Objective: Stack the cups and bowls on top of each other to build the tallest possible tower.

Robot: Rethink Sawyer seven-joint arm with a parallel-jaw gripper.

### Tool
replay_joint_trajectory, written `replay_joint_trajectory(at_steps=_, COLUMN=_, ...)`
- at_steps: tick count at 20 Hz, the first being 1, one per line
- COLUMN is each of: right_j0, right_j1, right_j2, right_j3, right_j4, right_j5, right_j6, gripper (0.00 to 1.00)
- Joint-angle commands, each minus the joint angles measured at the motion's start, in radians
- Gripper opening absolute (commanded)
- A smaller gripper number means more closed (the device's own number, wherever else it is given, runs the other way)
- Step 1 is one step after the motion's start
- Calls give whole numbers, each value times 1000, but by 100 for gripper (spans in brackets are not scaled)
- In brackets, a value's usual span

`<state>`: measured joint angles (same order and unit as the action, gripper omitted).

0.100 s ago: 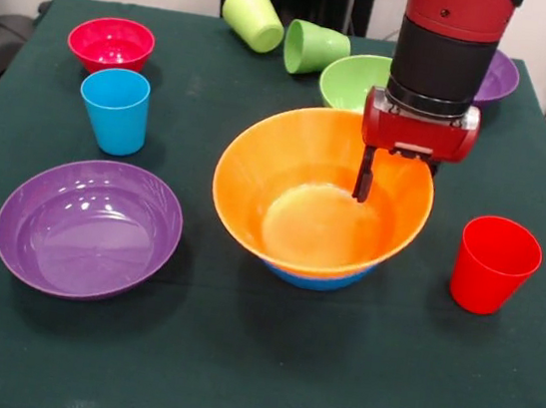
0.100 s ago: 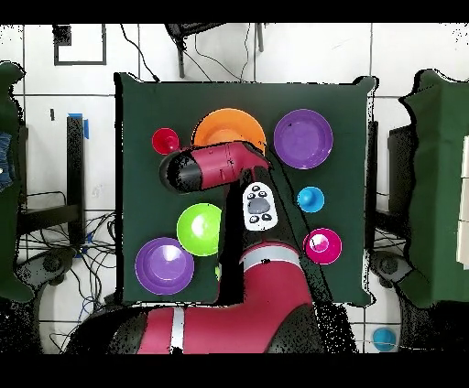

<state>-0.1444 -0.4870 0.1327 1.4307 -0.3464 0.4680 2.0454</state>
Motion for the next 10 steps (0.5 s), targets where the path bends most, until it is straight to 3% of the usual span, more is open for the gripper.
replay_joint_trajectory(at_steps=1, right_j0=28, right_j1=-126, right_j2=38, right_j3=-8, right_j4=24, right_j5=240, right_j6=-55, gripper=100)
replay_joint_trajectory(at_steps=5, right_j0=31, right_j1=-231, right_j2=63, right_j3=5, right_j4=70, right_j5=395, right_j6=-86, gripper=100)
replay_joint_trajectory(at_steps=10, right_j0=29, right_j1=-266, right_j2=87, right_j3=-7, right_j4=100, right_j5=460, right_j6=-78, gripper=100)
